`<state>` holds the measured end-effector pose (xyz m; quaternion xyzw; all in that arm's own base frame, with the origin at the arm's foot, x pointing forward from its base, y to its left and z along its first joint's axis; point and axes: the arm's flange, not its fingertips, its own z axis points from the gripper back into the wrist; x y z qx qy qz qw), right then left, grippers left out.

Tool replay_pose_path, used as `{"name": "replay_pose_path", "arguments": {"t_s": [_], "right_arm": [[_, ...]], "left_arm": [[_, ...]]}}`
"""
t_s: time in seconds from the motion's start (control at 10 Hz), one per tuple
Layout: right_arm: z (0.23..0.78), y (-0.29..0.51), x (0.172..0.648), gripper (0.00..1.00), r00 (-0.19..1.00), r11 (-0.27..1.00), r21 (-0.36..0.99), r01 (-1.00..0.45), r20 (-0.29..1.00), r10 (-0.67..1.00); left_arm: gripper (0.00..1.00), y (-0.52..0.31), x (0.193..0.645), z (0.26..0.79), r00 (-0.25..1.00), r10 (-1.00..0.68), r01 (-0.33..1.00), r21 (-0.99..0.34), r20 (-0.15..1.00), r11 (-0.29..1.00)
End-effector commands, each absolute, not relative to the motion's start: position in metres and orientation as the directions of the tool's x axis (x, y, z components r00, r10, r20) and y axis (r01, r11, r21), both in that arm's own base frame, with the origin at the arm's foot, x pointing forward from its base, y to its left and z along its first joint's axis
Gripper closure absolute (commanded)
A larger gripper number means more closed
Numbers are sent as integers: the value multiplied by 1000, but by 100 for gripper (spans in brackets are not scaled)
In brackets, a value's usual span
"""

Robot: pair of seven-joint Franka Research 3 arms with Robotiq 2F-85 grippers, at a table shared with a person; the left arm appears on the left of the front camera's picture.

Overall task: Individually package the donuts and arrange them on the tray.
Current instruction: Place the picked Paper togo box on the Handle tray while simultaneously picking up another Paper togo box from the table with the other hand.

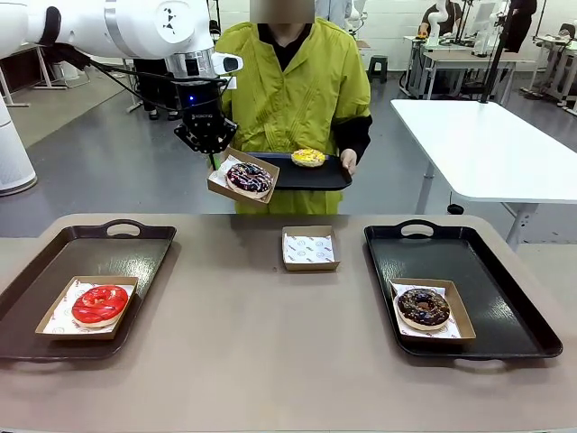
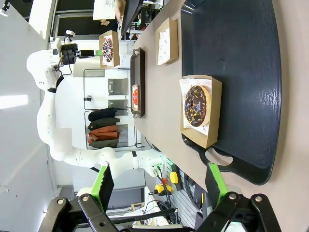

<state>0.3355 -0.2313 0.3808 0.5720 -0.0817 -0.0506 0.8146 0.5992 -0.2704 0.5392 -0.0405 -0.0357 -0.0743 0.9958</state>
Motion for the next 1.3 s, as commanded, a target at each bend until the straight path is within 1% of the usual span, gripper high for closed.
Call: {"name": "replay_pose_path", "arguments": {"t_s": [0.0, 0.2, 0.5, 0.7, 0.9, 1.2], "right_arm": [[381, -231, 335, 0, 982, 341, 940, -11, 75, -176], [418, -197, 364, 0, 977, 491, 871, -10, 113, -181], [480, -136, 415, 0, 990, 614, 788, 40, 52, -132], [509, -73, 452, 0, 989, 723, 691, 32, 83, -124], [513, -19, 484, 0, 987, 794, 607, 27, 108, -116], [495, 56, 520, 0, 990, 867, 499, 1, 121, -71]], "left_arm": [[99, -270, 599, 539, 986, -145, 151, -75, 77, 986], [99, -237, 591, 553, 985, -154, 156, -20, 76, 988], [99, -169, 560, 562, 989, -140, 143, -65, 50, 988], [99, -119, 547, 558, 992, -128, 130, -97, 24, 987], [99, -80, 539, 542, 993, -113, 115, -116, 22, 987], [99, -39, 533, 517, 997, -74, 74, -122, 4, 990]]}}
